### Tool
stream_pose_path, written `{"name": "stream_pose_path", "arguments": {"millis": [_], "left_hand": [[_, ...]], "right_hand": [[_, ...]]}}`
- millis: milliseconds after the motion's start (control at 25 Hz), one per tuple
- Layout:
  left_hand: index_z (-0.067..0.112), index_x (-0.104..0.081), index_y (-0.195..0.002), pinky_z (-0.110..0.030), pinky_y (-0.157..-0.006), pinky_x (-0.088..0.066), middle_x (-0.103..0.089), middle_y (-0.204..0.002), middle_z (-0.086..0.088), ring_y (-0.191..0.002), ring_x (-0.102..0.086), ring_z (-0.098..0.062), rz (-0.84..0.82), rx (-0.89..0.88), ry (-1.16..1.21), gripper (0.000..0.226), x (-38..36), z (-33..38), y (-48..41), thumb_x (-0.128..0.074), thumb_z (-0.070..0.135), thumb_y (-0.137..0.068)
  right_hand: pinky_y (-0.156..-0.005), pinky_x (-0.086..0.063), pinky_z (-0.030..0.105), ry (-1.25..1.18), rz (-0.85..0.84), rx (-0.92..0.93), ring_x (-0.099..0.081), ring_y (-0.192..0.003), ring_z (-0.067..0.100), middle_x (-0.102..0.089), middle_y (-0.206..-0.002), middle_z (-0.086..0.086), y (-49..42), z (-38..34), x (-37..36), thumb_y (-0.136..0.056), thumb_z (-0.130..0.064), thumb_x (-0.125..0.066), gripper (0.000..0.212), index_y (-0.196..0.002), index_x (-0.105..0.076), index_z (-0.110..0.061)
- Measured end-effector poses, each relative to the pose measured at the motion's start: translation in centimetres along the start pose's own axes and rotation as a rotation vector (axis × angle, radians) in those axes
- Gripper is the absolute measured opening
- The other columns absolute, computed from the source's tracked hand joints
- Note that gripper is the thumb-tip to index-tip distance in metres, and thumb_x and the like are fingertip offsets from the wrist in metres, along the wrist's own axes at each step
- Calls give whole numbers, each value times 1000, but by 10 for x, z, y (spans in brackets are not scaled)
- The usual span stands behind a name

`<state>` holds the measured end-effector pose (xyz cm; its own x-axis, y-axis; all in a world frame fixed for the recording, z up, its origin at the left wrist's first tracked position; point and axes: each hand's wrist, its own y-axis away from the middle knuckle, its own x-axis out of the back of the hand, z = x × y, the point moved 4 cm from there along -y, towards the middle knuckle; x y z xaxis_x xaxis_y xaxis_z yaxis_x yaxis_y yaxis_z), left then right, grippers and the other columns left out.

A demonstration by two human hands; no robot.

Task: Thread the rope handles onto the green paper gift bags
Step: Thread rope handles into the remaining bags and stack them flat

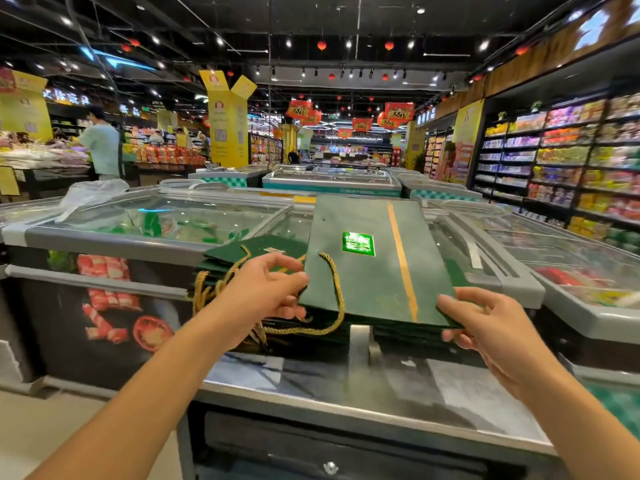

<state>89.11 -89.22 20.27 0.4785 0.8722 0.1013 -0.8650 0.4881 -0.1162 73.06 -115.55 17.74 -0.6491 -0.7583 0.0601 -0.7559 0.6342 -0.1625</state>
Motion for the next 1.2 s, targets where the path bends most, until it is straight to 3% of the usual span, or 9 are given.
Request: {"name": "stream_pose_path", "arguments": {"millis": [80,240,360,480,720,800,960,1080,1200], "left_hand": [[10,-59,-116,-25,-54,-56,-71,-87,-27,-60,-68,-22,-74,-14,-75,24,-27,-14,1,-68,12,-95],[16,-59,-116,-21,-55,-51,-71,-68,-9,-57,-66,-11,-164,-46,-218,21,-71,-41,3,-66,15,-96],[19,-59,-116,-20,-57,-51,-74,-69,-10,-54,-63,-6,-187,-44,-284,21,-89,-55,1,-66,19,-96],[24,-57,-116,-26,-59,-50,-76,-73,-11,-53,-58,-8,-217,-43,-336,22,-91,-67,-1,-66,24,-97],[20,-60,-118,-28,-60,-50,-76,-76,-13,-60,-57,-18,-193,-27,-219,24,-80,-84,-3,-68,24,-95],[20,-61,-116,-26,-58,-49,-76,-76,-12,-56,-56,-14,-180,-32,-214,22,-79,-87,-4,-68,24,-96],[19,-61,-115,-27,-60,-49,-76,-75,-11,-55,-56,-13,-180,-61,-227,21,-80,-89,-4,-67,24,-96],[18,-61,-114,-24,-60,-50,-75,-70,-7,-52,-59,-9,-174,-86,-226,20,-80,-89,-4,-68,22,-96],[15,-61,-113,-21,-56,-50,-71,-64,-2,-50,-60,-7,-165,-104,-237,19,-80,-90,-5,-68,17,-95]], "right_hand": [[-65,-44,35,78,33,-1,-66,-59,18,-78,-90,12,13,16,26,-92,-18,-72,26,-115,-65,-9],[-67,-46,34,323,103,74,-59,-71,16,-71,-87,28,29,35,65,-93,-21,-72,8,-95,-70,-14],[-70,-50,36,613,162,108,-63,-67,13,-72,-70,9,29,50,84,-89,-37,-75,23,-95,-73,-15],[-74,-51,33,781,215,163,-66,-79,12,-70,-80,-7,29,59,87,-86,-46,-76,36,-104,-74,-15],[-85,-50,42,1038,272,375,-58,-96,28,-63,-100,8,30,57,66,-88,-41,-74,42,-113,-71,-8],[-86,-49,41,990,204,508,-55,-97,24,-59,-102,5,36,50,44,-88,-35,-75,33,-113,-71,-14],[-79,-42,23,829,-223,675,-50,-91,11,-55,-94,-7,55,47,-27,-88,-32,-77,21,-108,-77,-24],[-72,-40,32,967,-351,729,-44,-82,15,-47,-84,-10,57,57,-66,-92,-39,-72,21,-107,-79,-26],[-80,-43,38,1023,-340,654,-46,-83,18,-52,-85,-6,52,62,-76,-99,-35,-63,18,-104,-78,-26]]}}
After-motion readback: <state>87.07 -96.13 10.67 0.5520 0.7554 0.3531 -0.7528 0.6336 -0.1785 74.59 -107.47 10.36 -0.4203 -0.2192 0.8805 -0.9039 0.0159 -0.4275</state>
